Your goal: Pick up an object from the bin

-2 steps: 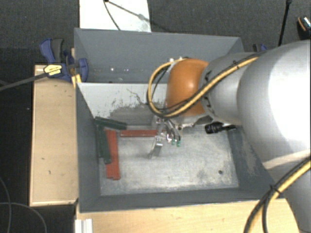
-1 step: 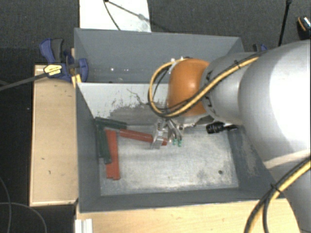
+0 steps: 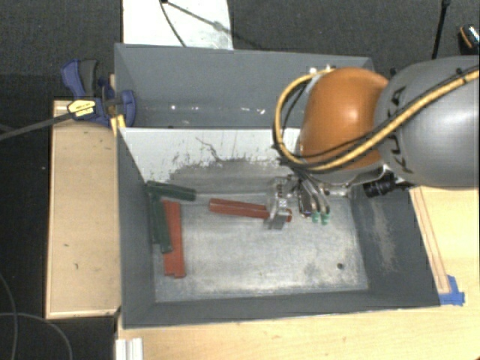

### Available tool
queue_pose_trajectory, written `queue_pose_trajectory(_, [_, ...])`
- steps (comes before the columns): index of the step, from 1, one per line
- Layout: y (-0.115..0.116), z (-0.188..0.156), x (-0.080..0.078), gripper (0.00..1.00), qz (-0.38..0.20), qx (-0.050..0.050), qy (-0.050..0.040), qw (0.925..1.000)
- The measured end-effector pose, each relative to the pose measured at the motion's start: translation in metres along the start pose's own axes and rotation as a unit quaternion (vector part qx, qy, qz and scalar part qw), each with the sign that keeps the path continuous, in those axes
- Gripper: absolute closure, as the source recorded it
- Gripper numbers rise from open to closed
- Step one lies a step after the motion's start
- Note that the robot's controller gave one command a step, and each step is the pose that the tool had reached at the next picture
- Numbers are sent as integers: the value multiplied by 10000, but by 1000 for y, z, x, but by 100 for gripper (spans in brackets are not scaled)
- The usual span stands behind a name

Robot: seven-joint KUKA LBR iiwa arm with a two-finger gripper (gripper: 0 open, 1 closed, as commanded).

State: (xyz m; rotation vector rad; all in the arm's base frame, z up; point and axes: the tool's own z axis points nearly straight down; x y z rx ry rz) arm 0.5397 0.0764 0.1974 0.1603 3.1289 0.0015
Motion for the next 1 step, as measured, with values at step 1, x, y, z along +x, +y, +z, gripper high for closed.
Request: queue_pose_trajectory(1, [15, -66, 36, 100, -610, -7, 3, 9981])
